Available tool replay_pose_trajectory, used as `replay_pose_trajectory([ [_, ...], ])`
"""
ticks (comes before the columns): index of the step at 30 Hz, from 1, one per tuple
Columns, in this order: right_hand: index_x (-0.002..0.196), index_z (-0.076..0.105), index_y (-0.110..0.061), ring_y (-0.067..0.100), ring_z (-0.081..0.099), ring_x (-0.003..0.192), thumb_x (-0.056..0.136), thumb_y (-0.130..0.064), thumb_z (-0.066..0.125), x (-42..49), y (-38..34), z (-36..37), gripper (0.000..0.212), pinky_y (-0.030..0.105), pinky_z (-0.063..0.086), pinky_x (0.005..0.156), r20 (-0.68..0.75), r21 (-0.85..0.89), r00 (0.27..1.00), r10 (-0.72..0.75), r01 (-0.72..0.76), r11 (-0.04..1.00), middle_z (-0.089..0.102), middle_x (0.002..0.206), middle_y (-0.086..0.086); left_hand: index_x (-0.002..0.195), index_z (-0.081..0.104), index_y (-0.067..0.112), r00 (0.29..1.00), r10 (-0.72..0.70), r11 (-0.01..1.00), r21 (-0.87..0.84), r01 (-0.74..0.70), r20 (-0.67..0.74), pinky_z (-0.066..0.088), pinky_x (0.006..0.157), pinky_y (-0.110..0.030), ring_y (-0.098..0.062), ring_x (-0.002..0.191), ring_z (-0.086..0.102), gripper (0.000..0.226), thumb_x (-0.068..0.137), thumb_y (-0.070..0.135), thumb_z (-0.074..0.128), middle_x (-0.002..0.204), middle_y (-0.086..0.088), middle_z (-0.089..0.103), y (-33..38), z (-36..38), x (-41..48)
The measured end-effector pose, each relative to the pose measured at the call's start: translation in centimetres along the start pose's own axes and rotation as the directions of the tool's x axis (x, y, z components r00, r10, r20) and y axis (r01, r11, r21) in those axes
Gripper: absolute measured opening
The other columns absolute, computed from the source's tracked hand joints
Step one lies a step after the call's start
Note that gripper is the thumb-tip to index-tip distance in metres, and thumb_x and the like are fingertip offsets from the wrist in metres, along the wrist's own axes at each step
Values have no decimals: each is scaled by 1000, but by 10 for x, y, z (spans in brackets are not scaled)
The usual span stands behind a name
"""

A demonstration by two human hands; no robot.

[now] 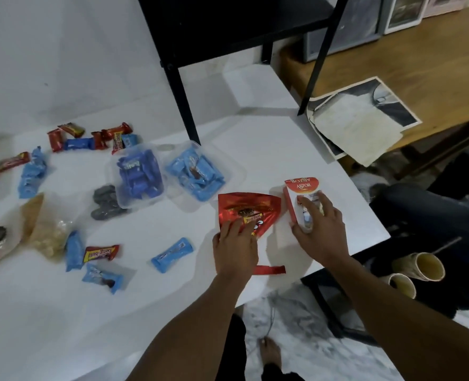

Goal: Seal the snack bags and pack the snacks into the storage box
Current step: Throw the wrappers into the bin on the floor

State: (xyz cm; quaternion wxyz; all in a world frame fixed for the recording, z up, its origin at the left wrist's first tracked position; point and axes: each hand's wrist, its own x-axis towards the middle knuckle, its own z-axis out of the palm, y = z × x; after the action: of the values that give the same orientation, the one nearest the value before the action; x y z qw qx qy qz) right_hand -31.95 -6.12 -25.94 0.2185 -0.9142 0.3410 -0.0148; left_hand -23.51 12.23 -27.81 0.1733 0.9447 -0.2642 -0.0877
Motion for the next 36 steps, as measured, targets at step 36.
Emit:
replay_pose_trajectory([
  [36, 141, 50, -36, 28, 46, 135, 74, -59, 64, -507, -568, 258, 72, 41, 42, 108, 643, 334, 6, -766, 898, 287, 39, 155, 2, 121, 67, 36, 24, -929, 168, -363, 916, -370, 42, 96, -42, -20, 116, 59, 35, 88, 42, 59, 116, 8, 71, -460, -199, -637],
])
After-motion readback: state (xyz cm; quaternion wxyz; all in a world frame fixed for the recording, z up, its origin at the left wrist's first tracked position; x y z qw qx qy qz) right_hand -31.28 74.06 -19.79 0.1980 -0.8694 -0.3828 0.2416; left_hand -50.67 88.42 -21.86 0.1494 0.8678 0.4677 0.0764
